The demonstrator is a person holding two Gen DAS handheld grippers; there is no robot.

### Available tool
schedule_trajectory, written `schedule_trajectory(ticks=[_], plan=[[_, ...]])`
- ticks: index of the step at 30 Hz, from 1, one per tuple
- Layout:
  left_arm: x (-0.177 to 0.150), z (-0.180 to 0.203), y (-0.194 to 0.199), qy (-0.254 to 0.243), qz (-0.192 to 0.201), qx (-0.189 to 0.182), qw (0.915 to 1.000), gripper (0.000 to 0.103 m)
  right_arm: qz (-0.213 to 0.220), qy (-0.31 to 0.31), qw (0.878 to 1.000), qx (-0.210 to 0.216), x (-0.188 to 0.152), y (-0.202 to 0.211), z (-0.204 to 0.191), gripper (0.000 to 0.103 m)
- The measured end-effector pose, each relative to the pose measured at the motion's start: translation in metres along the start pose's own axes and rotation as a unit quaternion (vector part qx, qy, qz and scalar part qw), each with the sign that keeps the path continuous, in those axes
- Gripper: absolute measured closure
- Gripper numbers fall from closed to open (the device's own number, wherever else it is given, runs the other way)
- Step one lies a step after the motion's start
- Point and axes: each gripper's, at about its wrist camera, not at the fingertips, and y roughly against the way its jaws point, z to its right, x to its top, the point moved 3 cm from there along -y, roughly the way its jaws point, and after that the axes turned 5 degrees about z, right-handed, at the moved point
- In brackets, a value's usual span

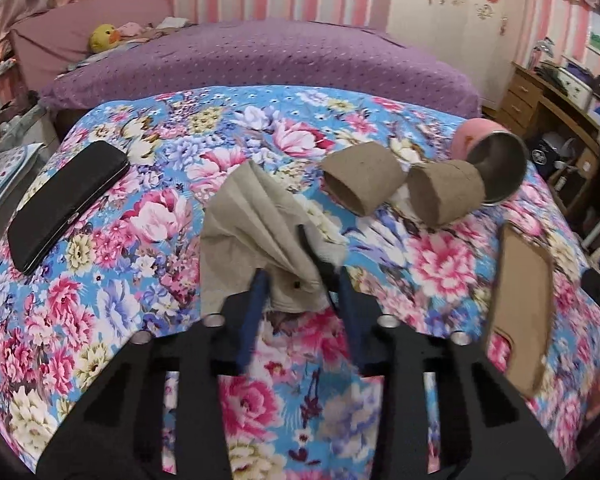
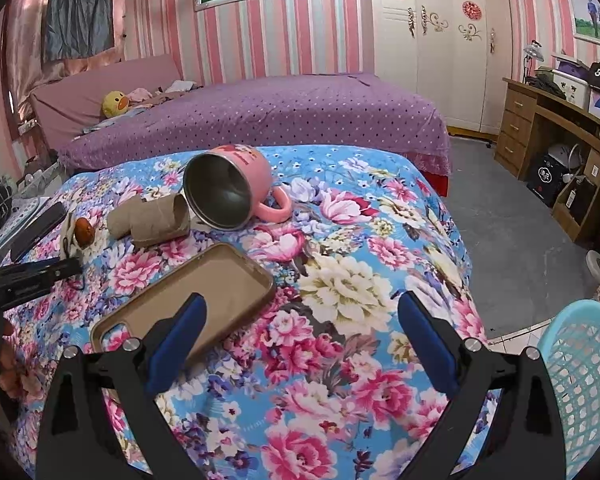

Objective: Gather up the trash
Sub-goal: 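Grasp the beige cloth with the left gripper while the right grasps a cardboard tube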

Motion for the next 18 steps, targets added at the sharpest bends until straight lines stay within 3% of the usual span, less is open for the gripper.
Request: schedule_trajectory(ticks=[3, 10, 18], plan=[[0.001, -0.009, 0.011, -0.005, 0.011, -0.002, 0.9999, 0.081, 0.000, 0.000, 1.000, 0.000, 0.000, 0.000, -0.001, 0.009], [0.004, -0.048, 0.041, 0.027, 0.037, 0.010, 0.9989, 0.086, 0.001, 0.010, 1.000, 0.006, -0.001, 0.002, -0.014, 0.009], [0.001, -0.079, 0.040, 0.052, 0.036, 0.024, 0.9977, 0.094, -0.003, 0.035, 0.999, 0.010, -0.003, -0.001, -0.038, 0.009]])
